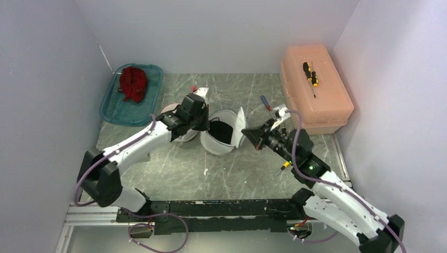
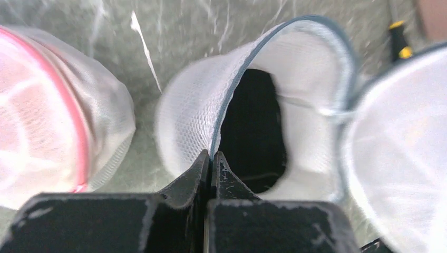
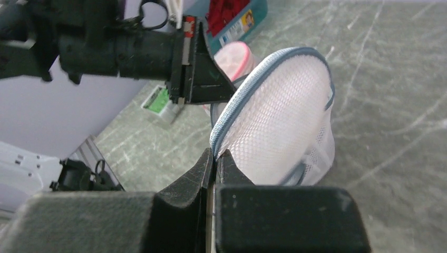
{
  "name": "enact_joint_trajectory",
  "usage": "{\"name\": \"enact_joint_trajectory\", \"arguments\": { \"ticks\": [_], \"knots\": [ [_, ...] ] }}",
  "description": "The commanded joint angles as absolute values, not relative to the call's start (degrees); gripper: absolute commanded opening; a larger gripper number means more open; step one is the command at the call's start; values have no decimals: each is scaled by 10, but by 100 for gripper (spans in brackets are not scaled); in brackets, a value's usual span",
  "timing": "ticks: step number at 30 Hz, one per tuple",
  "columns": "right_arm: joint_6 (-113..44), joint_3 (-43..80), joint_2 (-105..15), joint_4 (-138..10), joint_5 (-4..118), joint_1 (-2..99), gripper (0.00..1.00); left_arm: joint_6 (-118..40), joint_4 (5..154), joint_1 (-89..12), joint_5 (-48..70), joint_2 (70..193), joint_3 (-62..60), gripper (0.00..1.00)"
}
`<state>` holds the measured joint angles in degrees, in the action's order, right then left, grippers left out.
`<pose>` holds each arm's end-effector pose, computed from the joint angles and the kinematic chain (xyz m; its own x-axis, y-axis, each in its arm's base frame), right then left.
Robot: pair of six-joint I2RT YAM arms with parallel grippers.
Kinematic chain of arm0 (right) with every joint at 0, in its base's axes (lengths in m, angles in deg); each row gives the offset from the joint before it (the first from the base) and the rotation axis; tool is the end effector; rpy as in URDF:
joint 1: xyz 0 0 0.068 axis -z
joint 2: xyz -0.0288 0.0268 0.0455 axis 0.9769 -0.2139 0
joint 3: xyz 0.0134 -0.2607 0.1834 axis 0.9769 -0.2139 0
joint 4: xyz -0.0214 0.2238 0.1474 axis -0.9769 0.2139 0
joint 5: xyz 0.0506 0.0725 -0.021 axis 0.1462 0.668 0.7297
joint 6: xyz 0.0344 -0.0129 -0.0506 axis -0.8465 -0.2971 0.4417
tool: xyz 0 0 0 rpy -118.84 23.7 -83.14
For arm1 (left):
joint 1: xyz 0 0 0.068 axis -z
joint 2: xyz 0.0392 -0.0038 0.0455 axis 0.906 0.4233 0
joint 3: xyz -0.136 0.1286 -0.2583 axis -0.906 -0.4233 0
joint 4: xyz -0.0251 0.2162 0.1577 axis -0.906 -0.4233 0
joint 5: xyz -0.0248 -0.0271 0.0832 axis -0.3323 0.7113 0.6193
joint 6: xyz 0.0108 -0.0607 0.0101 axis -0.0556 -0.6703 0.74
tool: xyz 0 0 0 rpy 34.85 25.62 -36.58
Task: Unzip the laundry bag and remove the bra
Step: Open the laundry bag at the center of the board.
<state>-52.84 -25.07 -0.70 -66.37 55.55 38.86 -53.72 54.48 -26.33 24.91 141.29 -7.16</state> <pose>0.1128 0.0967 0.3343 -0.3283 0.2763 -0.9033 -0.6212 0.6573 0.4268 0.2705 -0.2105 0.3160 -0.7239 0.0063 -0.6899 0.2710 0.9222 -0.2760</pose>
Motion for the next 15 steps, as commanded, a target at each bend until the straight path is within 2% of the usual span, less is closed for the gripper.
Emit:
{"name": "enact_joint_trajectory", "arguments": {
  "ticks": [1, 8, 15],
  "knots": [
    [-523, -165, -87, -809, 596, 403, 0, -549, 610, -265, 317, 1339, -57, 3],
    [-592, -181, -128, -872, 630, 490, 0, -583, 681, -265, 347, 1304, -135, 3],
    [-592, -236, -74, -790, 600, 547, 0, -626, 727, -265, 345, 1303, -207, 3]
  ]
}}
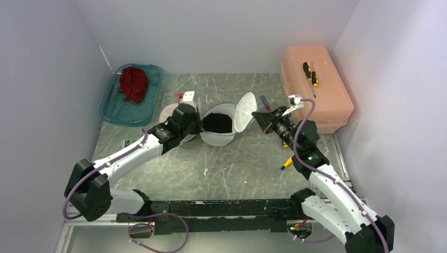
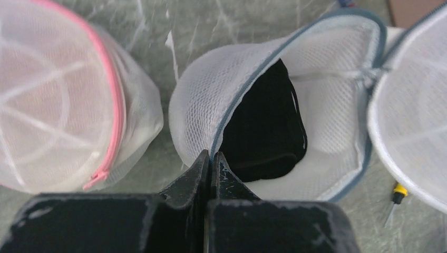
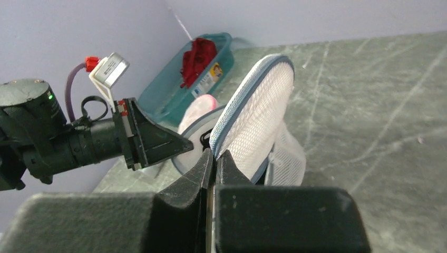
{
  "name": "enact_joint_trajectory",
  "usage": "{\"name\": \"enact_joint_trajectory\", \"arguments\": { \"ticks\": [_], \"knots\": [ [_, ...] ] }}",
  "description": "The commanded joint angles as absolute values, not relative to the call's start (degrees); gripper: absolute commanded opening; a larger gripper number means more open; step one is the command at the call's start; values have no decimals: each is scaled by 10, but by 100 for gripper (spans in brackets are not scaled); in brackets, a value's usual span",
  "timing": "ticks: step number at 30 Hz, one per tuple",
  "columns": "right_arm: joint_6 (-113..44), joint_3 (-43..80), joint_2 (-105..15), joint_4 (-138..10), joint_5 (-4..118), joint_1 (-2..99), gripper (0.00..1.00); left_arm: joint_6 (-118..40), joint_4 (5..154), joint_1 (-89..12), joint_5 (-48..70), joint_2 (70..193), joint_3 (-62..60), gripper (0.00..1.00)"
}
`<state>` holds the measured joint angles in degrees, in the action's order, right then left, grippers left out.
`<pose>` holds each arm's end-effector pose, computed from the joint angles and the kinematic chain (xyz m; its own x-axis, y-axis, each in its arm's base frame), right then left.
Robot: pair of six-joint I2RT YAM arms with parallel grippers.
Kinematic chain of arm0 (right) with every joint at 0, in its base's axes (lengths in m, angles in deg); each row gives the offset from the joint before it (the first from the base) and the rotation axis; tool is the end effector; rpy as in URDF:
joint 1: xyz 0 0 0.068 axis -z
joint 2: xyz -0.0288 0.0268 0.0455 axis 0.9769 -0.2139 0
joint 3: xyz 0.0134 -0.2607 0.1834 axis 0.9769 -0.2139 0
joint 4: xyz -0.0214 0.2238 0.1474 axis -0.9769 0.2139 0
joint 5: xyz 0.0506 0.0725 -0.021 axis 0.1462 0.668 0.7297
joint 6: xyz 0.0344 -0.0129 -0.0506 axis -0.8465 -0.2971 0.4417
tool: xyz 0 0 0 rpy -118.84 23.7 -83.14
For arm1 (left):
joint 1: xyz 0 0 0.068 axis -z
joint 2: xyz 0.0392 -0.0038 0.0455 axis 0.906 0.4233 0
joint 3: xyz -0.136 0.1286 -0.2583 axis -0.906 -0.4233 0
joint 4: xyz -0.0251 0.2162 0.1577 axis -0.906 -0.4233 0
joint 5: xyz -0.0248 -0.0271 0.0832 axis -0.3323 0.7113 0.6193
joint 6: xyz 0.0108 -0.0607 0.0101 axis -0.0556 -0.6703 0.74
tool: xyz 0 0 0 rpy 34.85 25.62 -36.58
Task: Unzip the laundry bag and remove the bra
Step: Open the laundry bag at the center of the board, then pick up the bra from the laundry bag.
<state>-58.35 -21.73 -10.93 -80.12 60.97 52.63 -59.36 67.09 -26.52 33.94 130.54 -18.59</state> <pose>0.1662 0.0876 0.3590 -0.2414 0.4375 -0.8662 -0.5432 0.6788 0.4942 0.2413 -0.1765 0.3237 -0.5659 -0.2119 -0.7968 0.1552 0.9218 -0.3553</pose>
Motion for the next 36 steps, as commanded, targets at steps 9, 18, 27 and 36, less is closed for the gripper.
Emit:
{"name": "enact_joint_trajectory", "arguments": {
  "ticks": [9, 18, 27, 36],
  "knots": [
    [-580, -266, 10, -631, 535, 565, 0, -636, 750, -265, 305, 1336, -231, 3],
    [-558, -180, 64, -485, 492, 565, 64, -639, 740, -265, 279, 1357, -236, 3],
    [-558, -126, -74, -564, 641, 481, 54, -644, 692, -265, 259, 1348, -227, 3],
    [-511, -110, -290, -666, 512, 367, 51, -648, 621, -265, 213, 1349, -191, 3]
  ]
}}
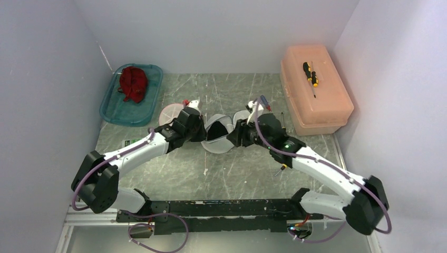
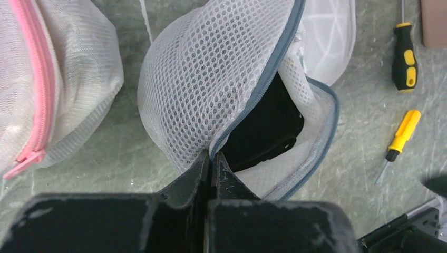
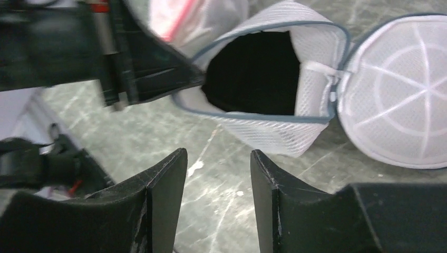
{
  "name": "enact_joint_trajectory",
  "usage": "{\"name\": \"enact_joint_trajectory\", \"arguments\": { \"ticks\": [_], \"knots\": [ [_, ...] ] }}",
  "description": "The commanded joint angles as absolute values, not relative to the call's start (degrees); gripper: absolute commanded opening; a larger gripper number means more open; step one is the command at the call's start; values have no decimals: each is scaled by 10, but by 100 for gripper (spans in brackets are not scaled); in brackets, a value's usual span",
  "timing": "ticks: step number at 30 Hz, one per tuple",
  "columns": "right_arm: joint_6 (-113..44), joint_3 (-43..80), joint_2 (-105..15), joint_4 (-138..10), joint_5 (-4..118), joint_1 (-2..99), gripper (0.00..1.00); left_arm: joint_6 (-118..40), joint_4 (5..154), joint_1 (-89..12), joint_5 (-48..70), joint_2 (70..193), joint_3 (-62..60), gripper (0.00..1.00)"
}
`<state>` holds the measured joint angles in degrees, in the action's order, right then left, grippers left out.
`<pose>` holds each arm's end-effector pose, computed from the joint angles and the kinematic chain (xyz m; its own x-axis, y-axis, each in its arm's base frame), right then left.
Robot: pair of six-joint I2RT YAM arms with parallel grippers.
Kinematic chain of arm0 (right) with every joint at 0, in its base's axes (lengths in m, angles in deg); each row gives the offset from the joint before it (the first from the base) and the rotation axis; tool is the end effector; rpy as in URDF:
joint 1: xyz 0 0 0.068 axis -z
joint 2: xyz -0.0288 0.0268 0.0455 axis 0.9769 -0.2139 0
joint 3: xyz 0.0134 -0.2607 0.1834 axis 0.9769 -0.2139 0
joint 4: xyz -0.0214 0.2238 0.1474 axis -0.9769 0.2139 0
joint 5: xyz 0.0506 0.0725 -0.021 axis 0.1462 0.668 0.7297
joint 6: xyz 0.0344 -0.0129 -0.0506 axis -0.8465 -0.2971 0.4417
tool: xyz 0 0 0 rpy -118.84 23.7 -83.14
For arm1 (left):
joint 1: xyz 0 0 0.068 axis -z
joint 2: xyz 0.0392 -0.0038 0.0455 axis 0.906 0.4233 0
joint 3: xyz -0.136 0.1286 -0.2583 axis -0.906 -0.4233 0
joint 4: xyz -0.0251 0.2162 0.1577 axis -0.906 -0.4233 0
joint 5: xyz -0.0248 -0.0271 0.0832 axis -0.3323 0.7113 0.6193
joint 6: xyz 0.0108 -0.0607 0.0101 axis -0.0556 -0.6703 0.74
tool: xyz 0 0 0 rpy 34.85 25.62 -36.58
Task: Unzip the laundry bag and remove the bra
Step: Pick up the bra from the laundry bag.
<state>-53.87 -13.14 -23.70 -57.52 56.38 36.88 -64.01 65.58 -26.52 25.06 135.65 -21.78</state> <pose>0.1744 0.1575 0.3259 -0.5804 0.0758 -0.8108 -0.5280 0.7230 0.4456 0.2440 -0.1879 0.2753 -0.7406 -0.1764 -0.6484 0.1446 0.9005 -0.4102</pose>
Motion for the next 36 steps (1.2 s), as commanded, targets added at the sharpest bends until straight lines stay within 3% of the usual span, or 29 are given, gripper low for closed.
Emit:
{"name": "enact_joint_trajectory", "arguments": {
  "ticks": [1, 5, 8, 12, 17, 27, 31, 36],
  "knots": [
    [-501, -101, -310, -674, 507, 367, 52, -649, 620, -265, 208, 1348, -192, 3],
    [-469, -60, -400, -686, 499, 367, 54, -650, 619, -265, 200, 1343, -196, 3],
    [-461, -46, -447, -677, 499, 367, 46, -647, 619, -265, 191, 1342, -198, 3],
    [-460, -104, -422, -685, 500, 349, 38, -647, 619, -265, 181, 1343, -202, 3],
    [-477, -209, -342, -675, 478, 310, 37, -641, 630, -265, 172, 1345, -208, 3],
    [-520, -272, -270, -656, 422, 259, 40, -622, 631, -265, 180, 1379, -205, 3],
    [-520, -261, -194, -684, 357, 259, 51, -620, 626, -264, 193, 1369, -219, 3],
    [-484, -139, -293, -674, 348, 290, 58, -618, 624, -264, 189, 1353, -229, 3]
  ]
}}
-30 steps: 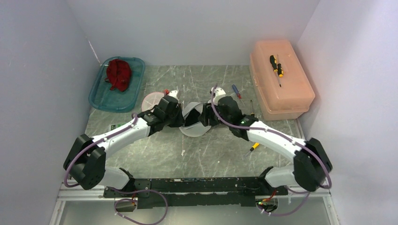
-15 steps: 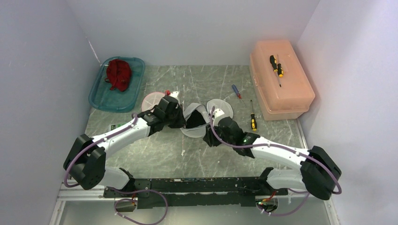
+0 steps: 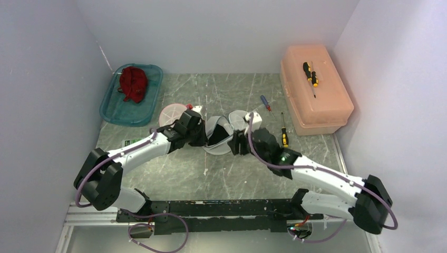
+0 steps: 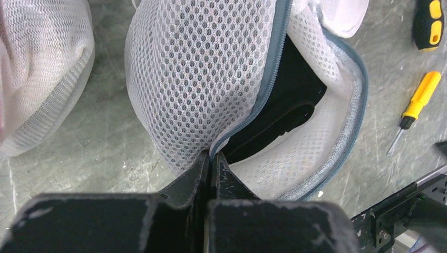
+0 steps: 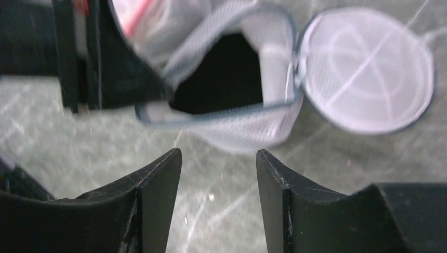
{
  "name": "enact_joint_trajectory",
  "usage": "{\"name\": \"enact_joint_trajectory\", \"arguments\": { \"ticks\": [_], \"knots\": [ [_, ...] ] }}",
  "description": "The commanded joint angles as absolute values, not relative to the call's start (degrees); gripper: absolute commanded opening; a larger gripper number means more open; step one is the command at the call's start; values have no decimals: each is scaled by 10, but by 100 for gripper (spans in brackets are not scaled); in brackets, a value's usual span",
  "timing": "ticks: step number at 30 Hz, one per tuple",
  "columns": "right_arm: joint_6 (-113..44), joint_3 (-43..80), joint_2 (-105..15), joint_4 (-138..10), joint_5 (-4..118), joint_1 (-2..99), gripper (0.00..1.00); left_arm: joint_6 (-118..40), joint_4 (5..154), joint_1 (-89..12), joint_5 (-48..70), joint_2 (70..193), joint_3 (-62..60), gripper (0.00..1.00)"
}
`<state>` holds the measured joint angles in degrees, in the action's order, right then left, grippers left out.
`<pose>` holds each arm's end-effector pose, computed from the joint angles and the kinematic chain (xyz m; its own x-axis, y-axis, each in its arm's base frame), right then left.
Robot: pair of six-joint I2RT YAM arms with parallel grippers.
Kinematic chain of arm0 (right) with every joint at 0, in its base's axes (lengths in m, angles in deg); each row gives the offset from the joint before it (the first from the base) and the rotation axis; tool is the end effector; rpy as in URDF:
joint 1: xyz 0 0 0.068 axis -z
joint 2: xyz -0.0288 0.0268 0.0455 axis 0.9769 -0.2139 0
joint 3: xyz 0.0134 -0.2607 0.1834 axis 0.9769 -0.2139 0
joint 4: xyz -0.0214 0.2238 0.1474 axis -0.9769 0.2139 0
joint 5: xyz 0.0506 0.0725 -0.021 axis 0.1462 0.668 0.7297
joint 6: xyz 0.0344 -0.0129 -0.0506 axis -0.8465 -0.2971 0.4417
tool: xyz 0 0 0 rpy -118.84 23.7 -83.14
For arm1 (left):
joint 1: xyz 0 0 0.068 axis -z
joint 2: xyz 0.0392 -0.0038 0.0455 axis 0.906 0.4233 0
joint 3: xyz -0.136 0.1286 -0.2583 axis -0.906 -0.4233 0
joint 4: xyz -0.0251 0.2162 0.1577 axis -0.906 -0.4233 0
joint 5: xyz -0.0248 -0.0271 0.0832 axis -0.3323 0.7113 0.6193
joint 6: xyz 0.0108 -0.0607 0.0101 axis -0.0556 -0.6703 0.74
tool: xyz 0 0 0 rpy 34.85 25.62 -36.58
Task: Unzip the laundry bag and remove the bra
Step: Pick up the bra from the laundry bag.
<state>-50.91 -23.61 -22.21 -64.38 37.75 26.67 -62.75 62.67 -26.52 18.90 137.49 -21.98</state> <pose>0.1468 0.1651 0.2776 -0.4924 0.0021 -0.8704 -0.4865 0.8285 0.2772 0.2412 -0.1921 0.2602 -0.8166 -0.0970 -0.5690 0.1860 0.8890 -0.4184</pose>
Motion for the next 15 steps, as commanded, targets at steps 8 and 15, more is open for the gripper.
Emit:
{"name": "enact_joint_trajectory", "arguments": {
  "ticks": [8, 15],
  "knots": [
    [-437, -46, -466, -646, 402, 308, 45, -621, 607, -264, 184, 1352, -225, 3],
    [-473, -171, -429, -666, 414, 292, 45, -619, 617, -264, 194, 1346, -222, 3]
  ]
}}
